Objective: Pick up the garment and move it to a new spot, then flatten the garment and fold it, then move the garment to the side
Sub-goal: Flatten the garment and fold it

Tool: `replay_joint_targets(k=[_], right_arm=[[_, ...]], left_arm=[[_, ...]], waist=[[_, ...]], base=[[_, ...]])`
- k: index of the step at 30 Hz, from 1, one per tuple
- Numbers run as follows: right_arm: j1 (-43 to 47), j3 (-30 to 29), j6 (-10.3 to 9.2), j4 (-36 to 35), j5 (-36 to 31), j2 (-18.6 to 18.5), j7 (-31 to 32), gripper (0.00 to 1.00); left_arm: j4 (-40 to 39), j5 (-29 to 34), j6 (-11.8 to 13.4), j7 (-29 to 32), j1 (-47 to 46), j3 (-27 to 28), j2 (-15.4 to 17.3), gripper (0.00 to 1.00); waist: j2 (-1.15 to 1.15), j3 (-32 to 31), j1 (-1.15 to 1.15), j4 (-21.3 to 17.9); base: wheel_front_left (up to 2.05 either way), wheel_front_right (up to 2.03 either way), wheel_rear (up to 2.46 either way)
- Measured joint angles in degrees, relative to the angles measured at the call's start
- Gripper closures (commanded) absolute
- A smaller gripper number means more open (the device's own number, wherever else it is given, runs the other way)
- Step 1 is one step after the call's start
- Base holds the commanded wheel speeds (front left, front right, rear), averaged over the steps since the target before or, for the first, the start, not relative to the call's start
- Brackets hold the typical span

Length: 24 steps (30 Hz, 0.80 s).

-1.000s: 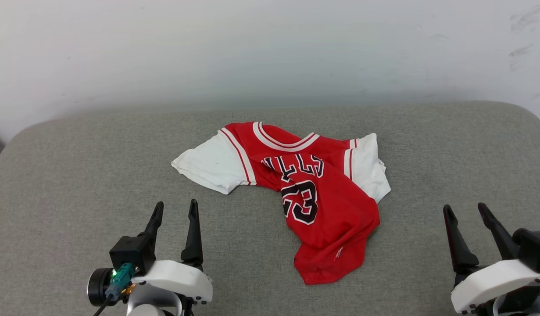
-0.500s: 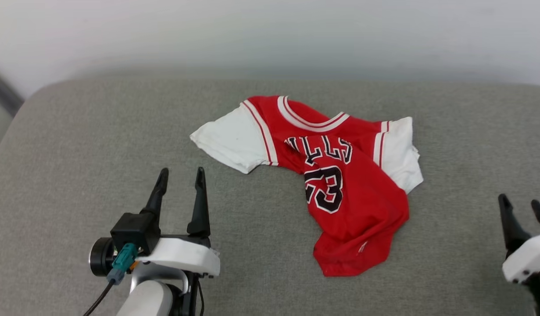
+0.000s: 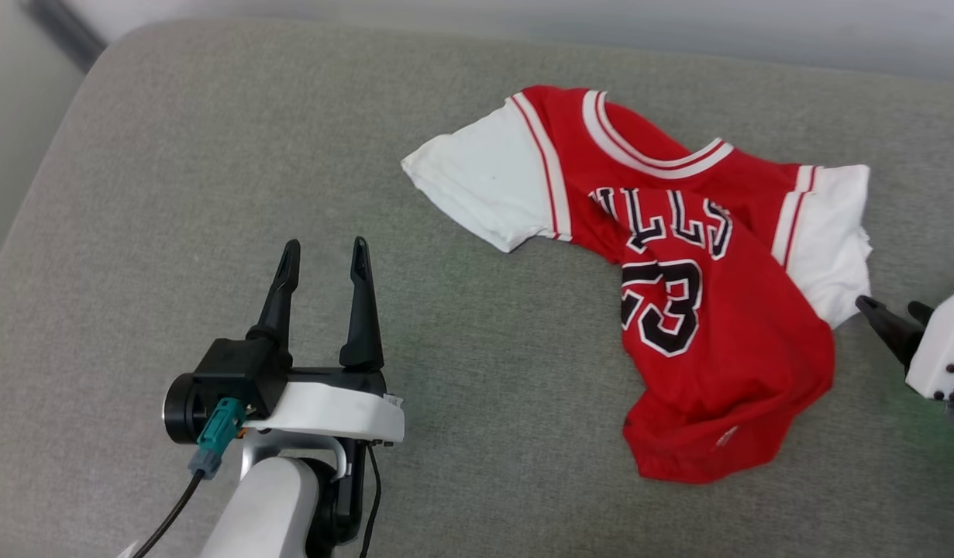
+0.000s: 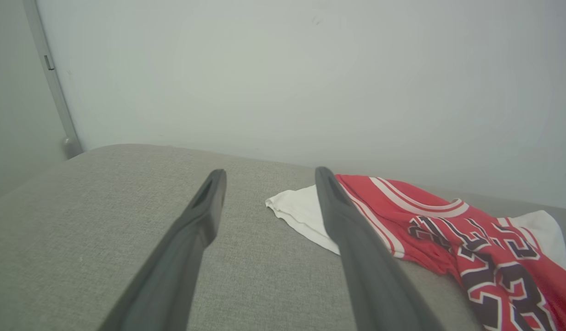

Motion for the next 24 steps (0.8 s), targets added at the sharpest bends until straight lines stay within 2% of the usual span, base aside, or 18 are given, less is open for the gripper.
replay_joint_targets(k=[10, 12, 15, 19, 24], right_arm=[[-6.5, 4.4, 0.0, 5.4, 2.8, -1.8, 7.0, 0.0], [-7.3, 4.8, -0.01, 6.4, 3.5, -1.8, 8.2, 1.0], [-7.9, 6.1, -0.01, 6.6, 3.9, -1.5, 7.8, 1.0], [-8.1, 8.1, 0.0, 5.6, 3.5, -1.2, 4.5, 1.0], [-7.5, 8.6, 0.0, -0.4, 1.9, -2.2, 0.0, 1.0]], left_arm=[[-0.2, 2.2, -2.1, -0.1, -0.1, 2.4, -2.8, 0.0], [-0.1, 2.5, -2.4, -0.1, 0.0, 2.9, -3.2, 0.0], [0.4, 3.0, -3.1, -0.1, 0.0, 3.7, -3.3, 0.0], [1.1, 3.5, -3.9, -0.1, 0.2, 4.5, -3.5, 0.0], [2.4, 3.9, -4.7, -0.1, 1.1, 5.7, -3.3, 0.0]], waist=[[0.0, 3.9, 0.0, 3.4], [0.0, 4.0, 0.0, 3.2], [0.0, 3.8, 0.0, 2.3], [0.0, 2.8, 0.0, 0.7], [0.0, 0.5, 0.0, -2.3]], base=[[0.0, 0.0, 0.0], [0.0, 0.0, 0.0], [0.0, 0.0, 0.0], [0.0, 0.0, 0.0], [0.0, 0.0, 0.0]])
